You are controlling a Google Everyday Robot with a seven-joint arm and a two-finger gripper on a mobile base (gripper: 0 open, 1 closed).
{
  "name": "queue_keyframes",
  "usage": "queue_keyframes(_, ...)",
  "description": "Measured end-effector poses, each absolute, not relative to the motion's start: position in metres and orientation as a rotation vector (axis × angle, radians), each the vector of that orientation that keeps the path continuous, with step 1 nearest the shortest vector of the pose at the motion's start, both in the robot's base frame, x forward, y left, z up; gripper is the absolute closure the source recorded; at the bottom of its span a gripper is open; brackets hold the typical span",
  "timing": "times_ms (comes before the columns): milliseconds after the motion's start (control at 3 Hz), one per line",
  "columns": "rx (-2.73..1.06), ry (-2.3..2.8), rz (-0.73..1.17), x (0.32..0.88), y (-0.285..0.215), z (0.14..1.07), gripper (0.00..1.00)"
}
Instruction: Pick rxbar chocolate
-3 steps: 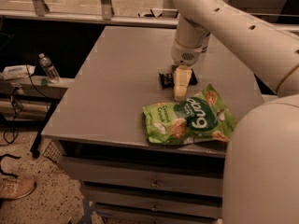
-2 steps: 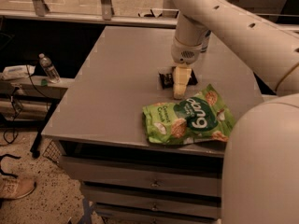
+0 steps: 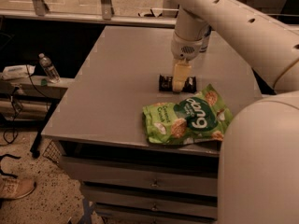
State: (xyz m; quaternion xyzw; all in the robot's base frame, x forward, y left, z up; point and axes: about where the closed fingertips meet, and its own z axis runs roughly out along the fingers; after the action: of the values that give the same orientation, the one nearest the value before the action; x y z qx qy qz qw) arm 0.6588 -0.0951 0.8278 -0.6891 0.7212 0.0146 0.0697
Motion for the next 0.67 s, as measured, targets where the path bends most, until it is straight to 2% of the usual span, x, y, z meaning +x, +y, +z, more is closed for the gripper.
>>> queue_keyframes(333,-2.074,2.170,0.044,0.659,-0.095,0.829,1.00)
queue_keyframes(667,-2.035,2.109,0.049,0.678,-0.082,0.841,1.00)
